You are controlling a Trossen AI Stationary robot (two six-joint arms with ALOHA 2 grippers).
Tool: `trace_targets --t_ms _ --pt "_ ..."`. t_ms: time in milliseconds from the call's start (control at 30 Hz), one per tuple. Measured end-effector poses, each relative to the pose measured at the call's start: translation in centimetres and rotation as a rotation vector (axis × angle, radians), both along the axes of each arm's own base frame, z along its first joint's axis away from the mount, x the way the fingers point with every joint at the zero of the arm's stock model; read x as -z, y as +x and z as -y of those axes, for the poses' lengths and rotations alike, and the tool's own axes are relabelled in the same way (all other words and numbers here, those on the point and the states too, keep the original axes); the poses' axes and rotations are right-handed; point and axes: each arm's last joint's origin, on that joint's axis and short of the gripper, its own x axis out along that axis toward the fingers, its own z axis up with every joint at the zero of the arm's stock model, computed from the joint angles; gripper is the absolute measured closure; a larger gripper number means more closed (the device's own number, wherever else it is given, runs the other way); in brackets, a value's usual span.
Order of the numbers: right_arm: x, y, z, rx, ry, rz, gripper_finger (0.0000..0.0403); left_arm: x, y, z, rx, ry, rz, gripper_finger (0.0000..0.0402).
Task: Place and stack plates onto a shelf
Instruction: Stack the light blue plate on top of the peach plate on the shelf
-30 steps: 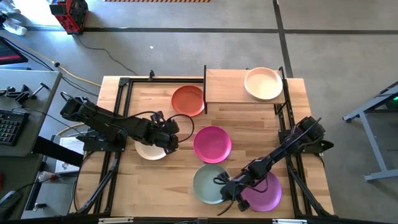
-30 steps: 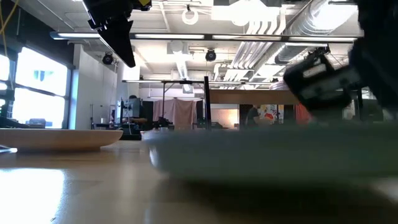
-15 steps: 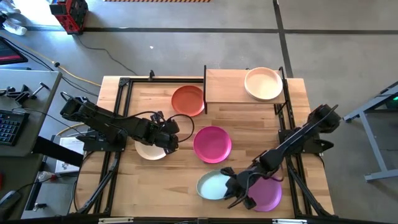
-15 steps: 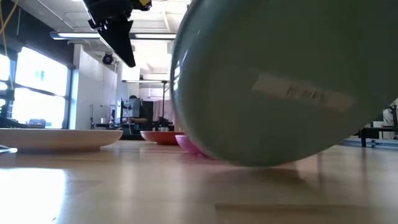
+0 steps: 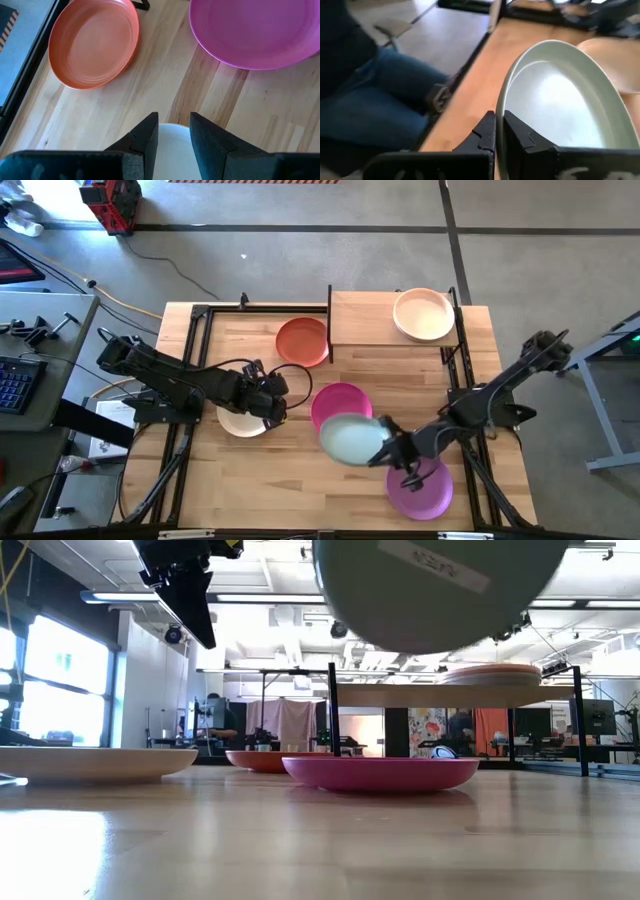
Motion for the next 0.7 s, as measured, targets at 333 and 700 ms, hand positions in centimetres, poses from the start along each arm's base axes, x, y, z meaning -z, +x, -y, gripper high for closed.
trace_targets --t_ms 333,700 --pt "-3.2 -2.7 4.7 0.281 -0.334 0.153 0.0403 0.0 0.0 0.0 0.001 0.0 0.0 0.0301" --pt "-3.6 -3.5 11.3 0.584 -0.606 0.038 0.0403 0.0 0.0 0.0 0.001 0.0 0.0 0.0301"
